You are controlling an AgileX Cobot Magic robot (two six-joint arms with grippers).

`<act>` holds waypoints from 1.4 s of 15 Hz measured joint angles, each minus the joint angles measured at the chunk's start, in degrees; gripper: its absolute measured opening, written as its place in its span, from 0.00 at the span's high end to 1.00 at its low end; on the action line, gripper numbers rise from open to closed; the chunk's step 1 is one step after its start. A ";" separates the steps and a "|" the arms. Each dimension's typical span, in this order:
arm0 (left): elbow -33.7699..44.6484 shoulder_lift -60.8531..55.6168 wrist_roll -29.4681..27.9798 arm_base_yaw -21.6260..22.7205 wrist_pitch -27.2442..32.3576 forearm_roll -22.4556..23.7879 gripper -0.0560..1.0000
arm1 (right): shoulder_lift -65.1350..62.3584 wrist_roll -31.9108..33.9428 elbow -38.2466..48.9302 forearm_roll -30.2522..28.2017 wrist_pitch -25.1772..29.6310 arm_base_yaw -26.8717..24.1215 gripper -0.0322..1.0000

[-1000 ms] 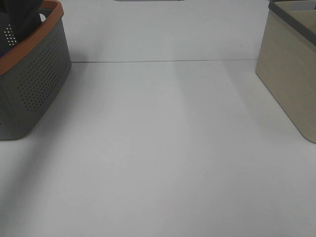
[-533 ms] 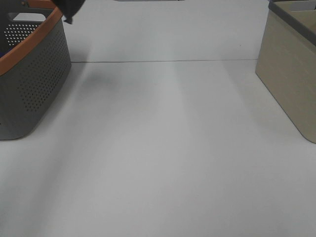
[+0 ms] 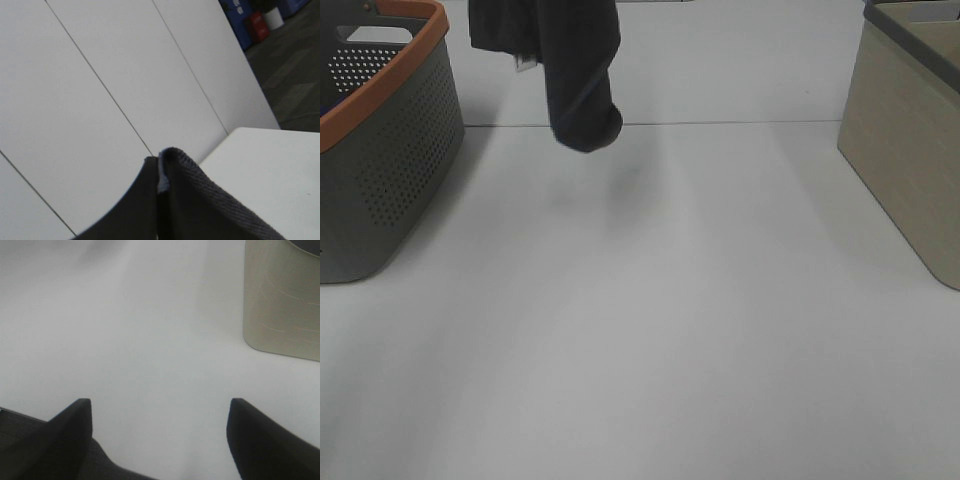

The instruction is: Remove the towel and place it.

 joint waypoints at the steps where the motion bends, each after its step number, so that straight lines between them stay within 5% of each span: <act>1: 0.00 0.80 0.92 0.00 2.92 -1.55 0.95 | 1.66 0.00 -0.40 0.74 -2.06 0.00 0.25; 7: 0.00 5.44 12.43 0.00 18.11 -9.74 0.95 | 11.75 -7.85 -0.86 12.09 -28.36 0.00 0.25; 9: 0.00 6.53 17.30 0.00 28.82 -12.43 0.95 | 20.05 -14.84 -0.86 14.32 -39.48 0.00 0.25; 14: 0.00 6.53 17.76 0.69 39.94 -11.29 0.95 | 39.02 -27.50 -0.86 16.33 -49.27 0.00 0.25; 17: 0.00 6.53 17.82 0.69 42.86 -7.51 0.95 | 52.08 -37.36 -0.86 24.69 -52.60 0.92 0.25; 18: 0.00 6.53 17.82 0.69 42.97 -6.53 0.95 | 56.95 -42.57 -0.86 29.74 -55.52 4.41 0.25; 21: 0.00 6.47 17.82 0.69 42.97 -5.96 0.95 | 65.78 -49.56 -1.26 32.54 -65.03 14.55 0.25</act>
